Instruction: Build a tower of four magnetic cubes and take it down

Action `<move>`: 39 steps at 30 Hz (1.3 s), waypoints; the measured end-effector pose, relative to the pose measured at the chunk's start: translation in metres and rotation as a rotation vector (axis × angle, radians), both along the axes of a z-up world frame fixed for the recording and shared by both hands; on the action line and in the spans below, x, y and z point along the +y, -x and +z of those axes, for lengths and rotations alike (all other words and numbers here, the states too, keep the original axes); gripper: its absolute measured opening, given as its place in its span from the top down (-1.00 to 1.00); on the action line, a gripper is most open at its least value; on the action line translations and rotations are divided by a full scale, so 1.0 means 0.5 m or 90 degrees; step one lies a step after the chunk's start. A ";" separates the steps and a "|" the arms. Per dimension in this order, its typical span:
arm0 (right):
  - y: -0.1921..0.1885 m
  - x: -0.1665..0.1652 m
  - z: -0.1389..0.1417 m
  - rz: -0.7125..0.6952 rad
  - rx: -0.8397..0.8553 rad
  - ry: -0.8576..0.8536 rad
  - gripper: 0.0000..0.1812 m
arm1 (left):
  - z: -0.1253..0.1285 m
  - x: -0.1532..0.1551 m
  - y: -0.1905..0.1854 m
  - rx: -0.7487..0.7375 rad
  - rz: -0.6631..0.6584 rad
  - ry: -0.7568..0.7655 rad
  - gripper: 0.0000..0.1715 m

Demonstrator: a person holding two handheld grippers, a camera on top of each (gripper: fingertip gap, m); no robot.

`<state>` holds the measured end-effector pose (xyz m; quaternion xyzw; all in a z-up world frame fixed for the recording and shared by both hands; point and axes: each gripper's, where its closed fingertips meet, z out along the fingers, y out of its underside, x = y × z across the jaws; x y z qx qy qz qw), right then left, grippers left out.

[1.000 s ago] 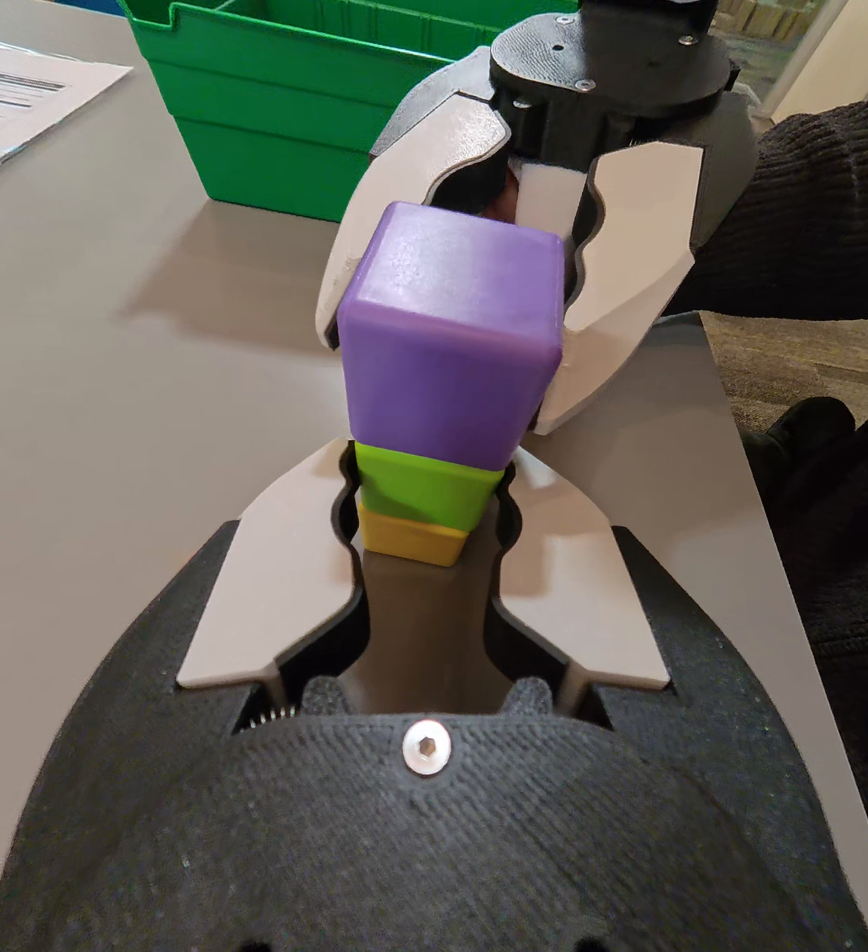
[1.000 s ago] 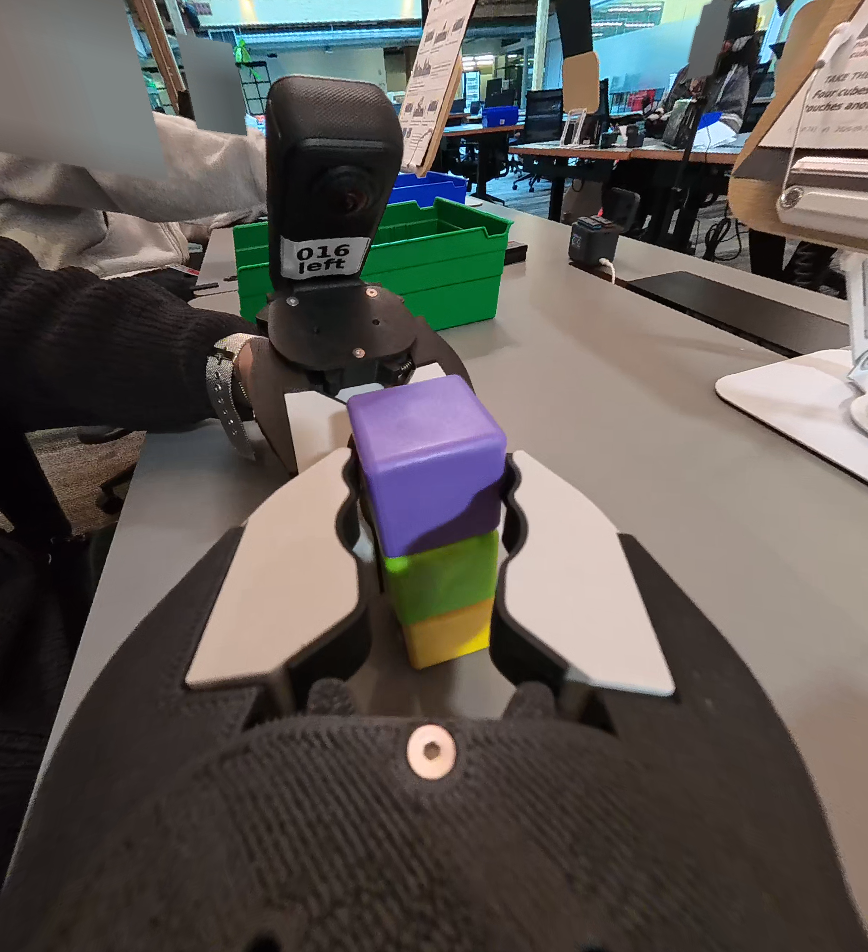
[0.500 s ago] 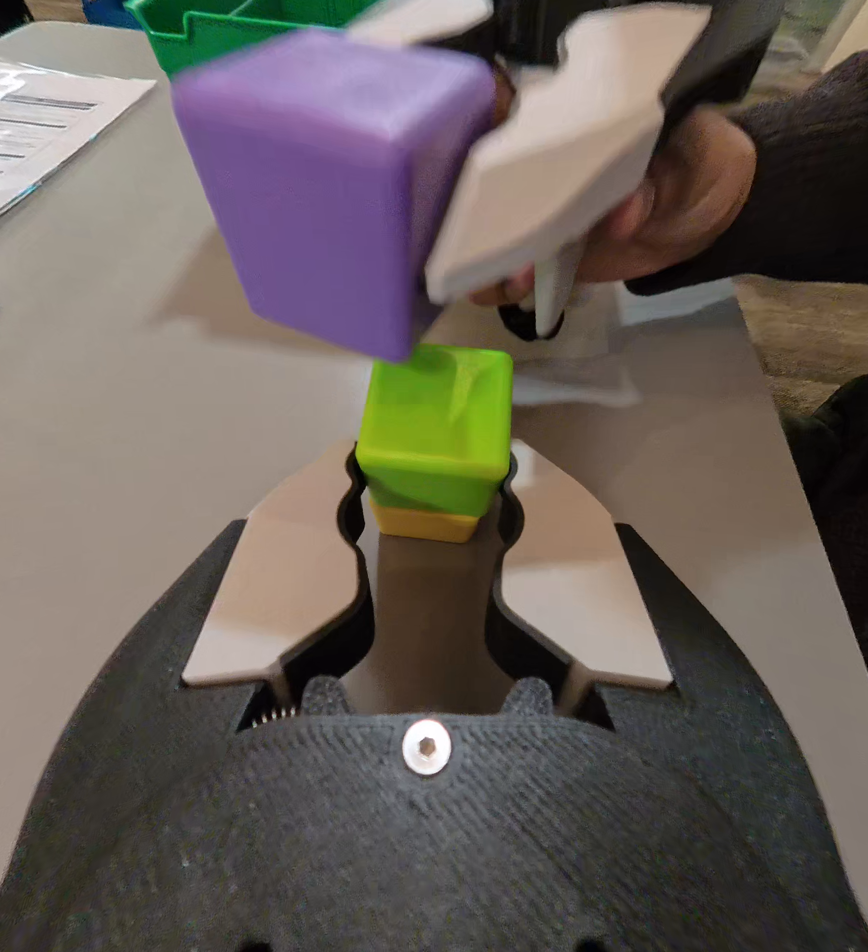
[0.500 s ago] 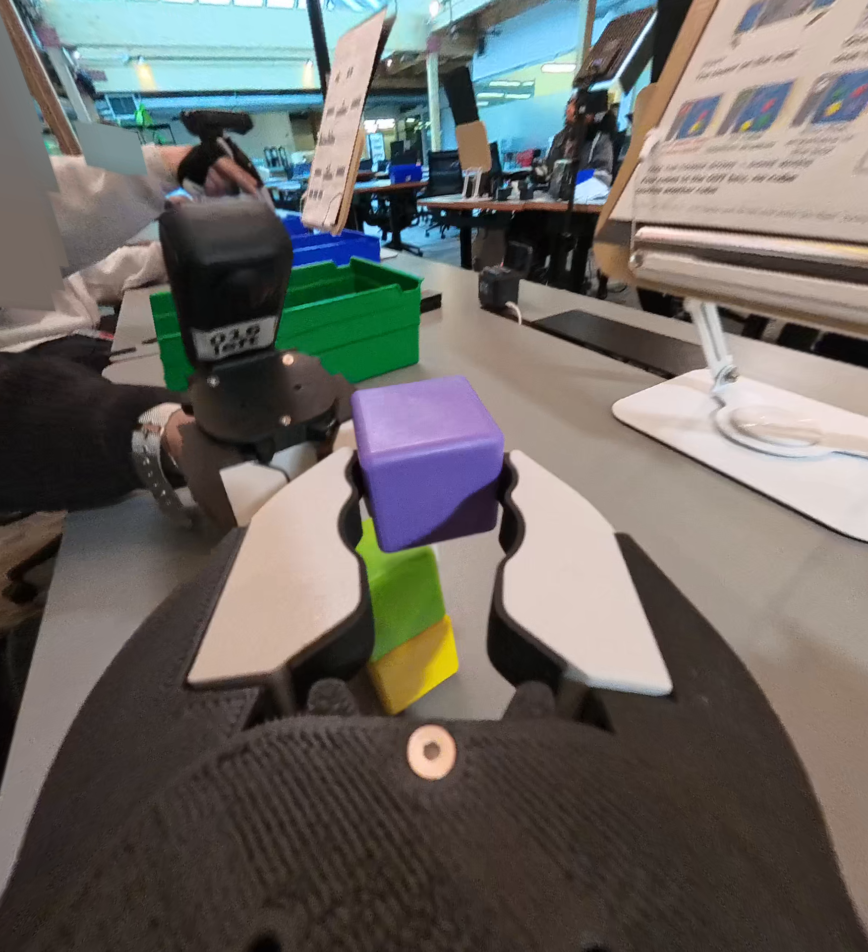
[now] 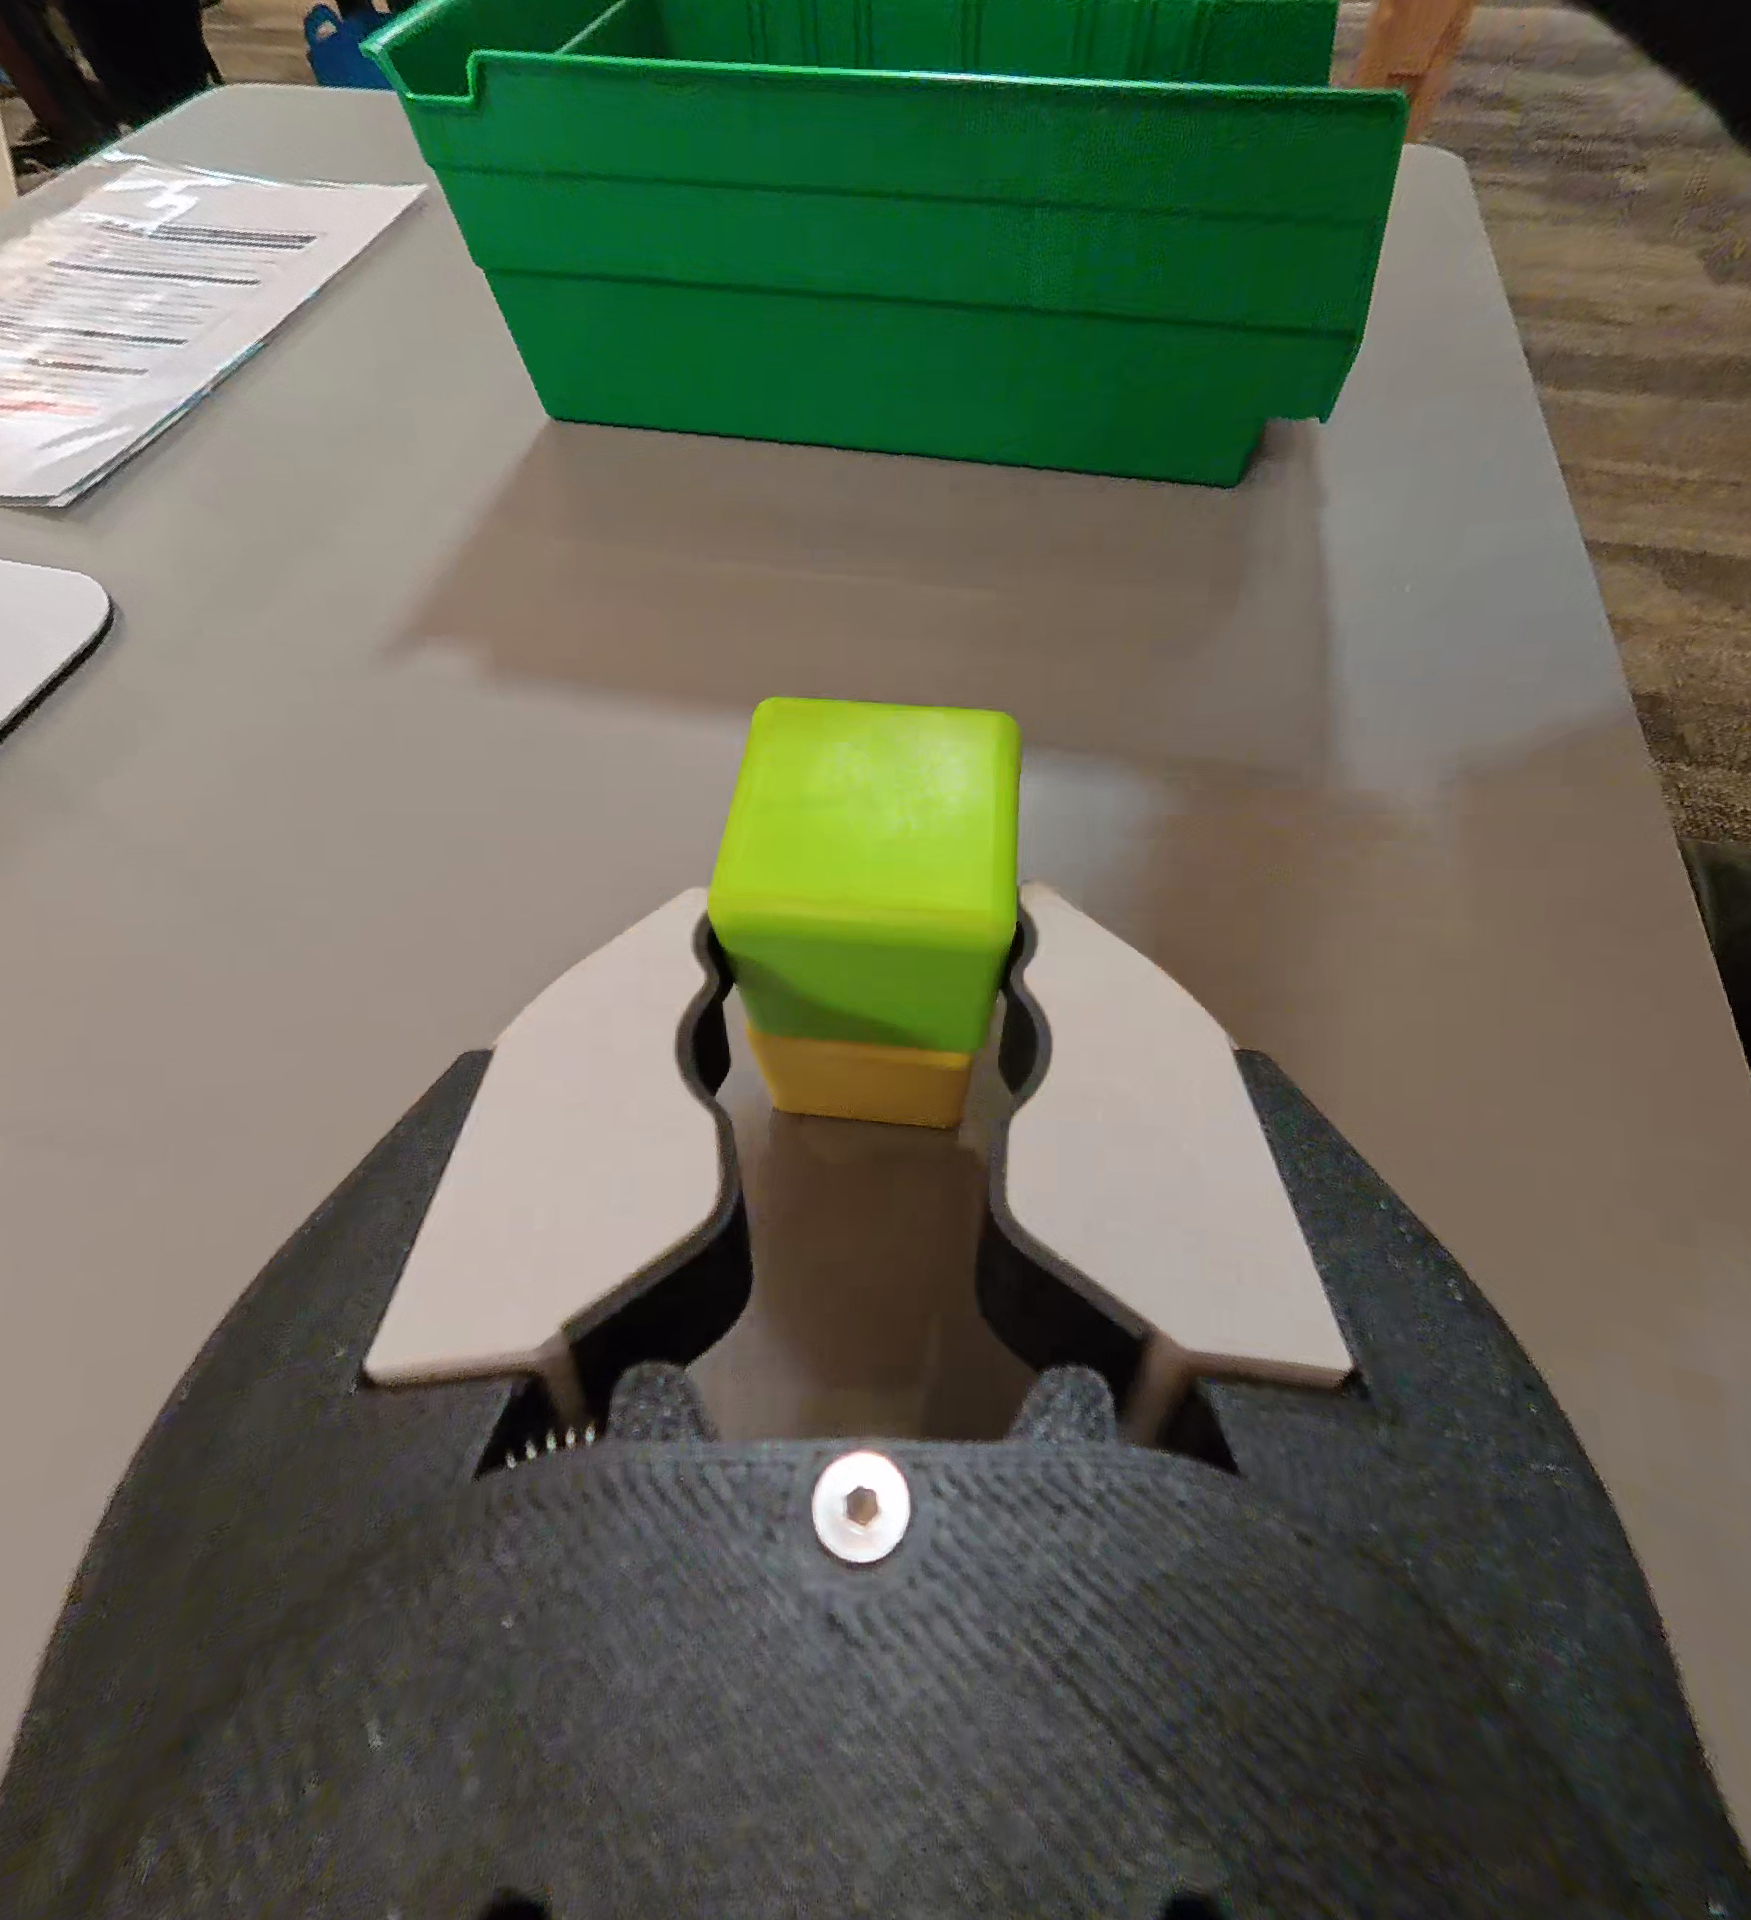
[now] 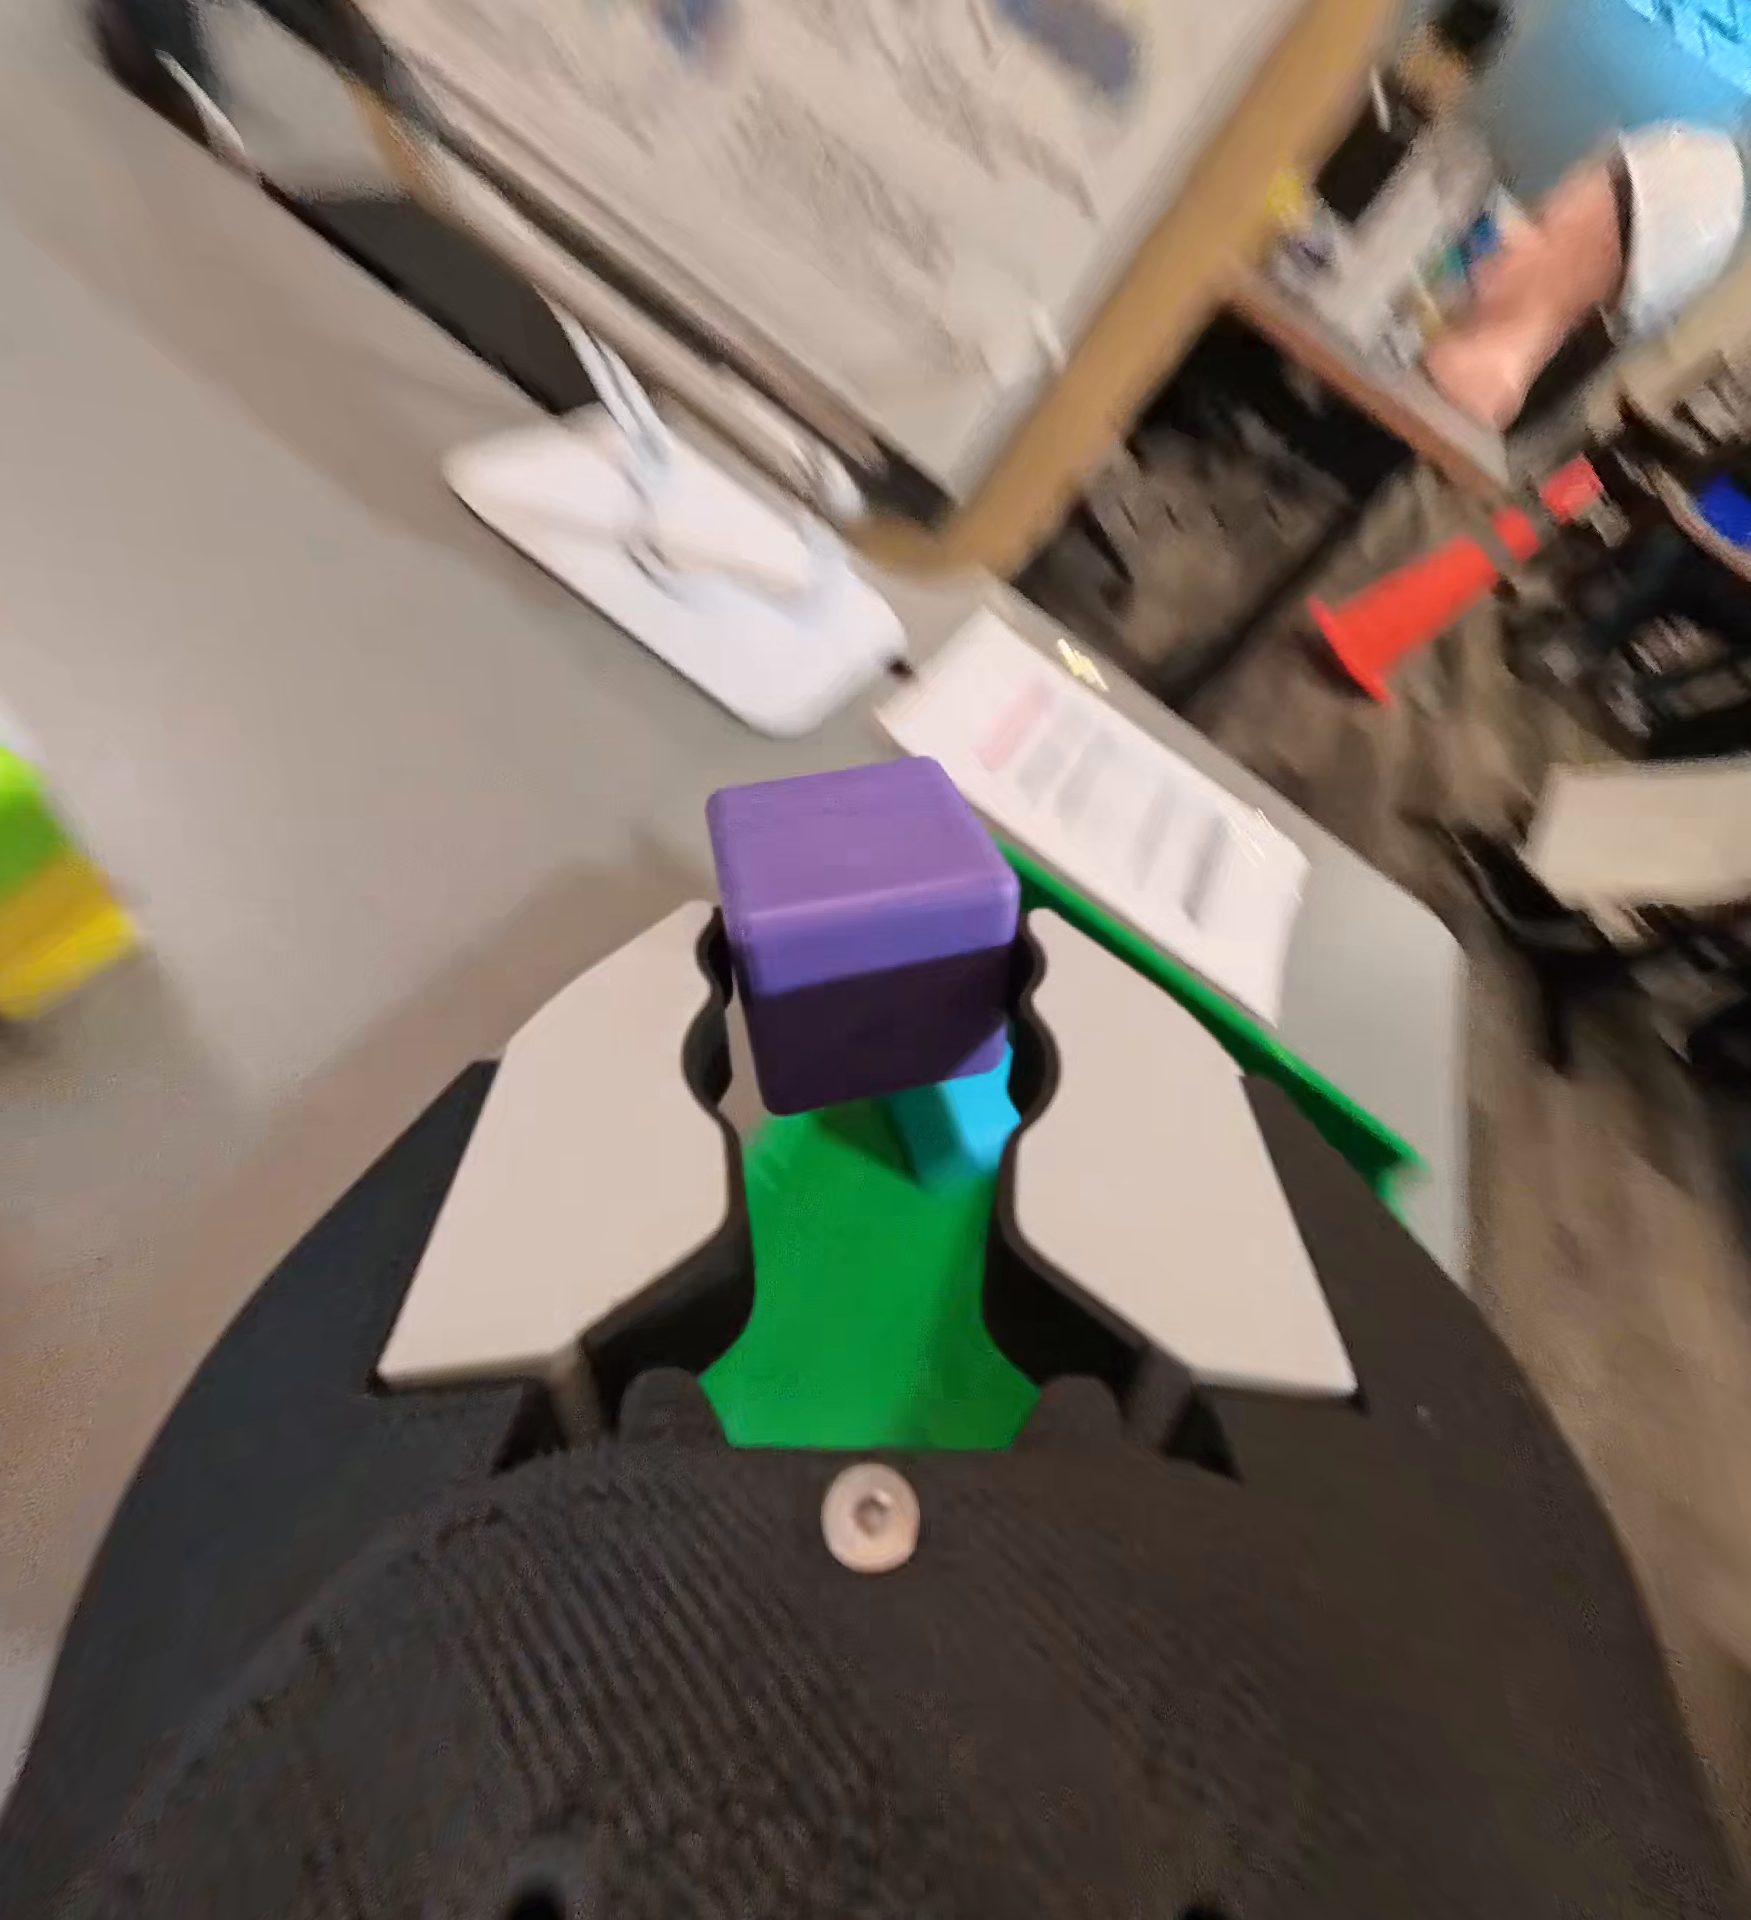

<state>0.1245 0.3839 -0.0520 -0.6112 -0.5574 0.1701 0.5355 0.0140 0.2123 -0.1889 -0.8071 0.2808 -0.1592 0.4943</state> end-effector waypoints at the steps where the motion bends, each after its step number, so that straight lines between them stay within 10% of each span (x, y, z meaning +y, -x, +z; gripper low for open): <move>1: -0.041 0.037 -0.023 -0.054 -0.053 -0.004 0.43 | 0.000 0.001 0.001 0.002 0.003 -0.001 0.41; 9: -0.230 0.157 -0.228 -0.232 -0.313 0.146 0.42 | -0.009 0.005 0.003 0.025 0.018 0.005 0.42; 18: -0.261 0.207 -0.306 -0.291 -0.422 0.191 0.42 | -0.010 0.007 0.004 0.026 0.023 0.006 0.42; 39: -0.286 0.234 -0.229 -0.348 -0.374 0.177 0.41 | -0.009 0.007 0.006 0.021 0.025 0.008 0.42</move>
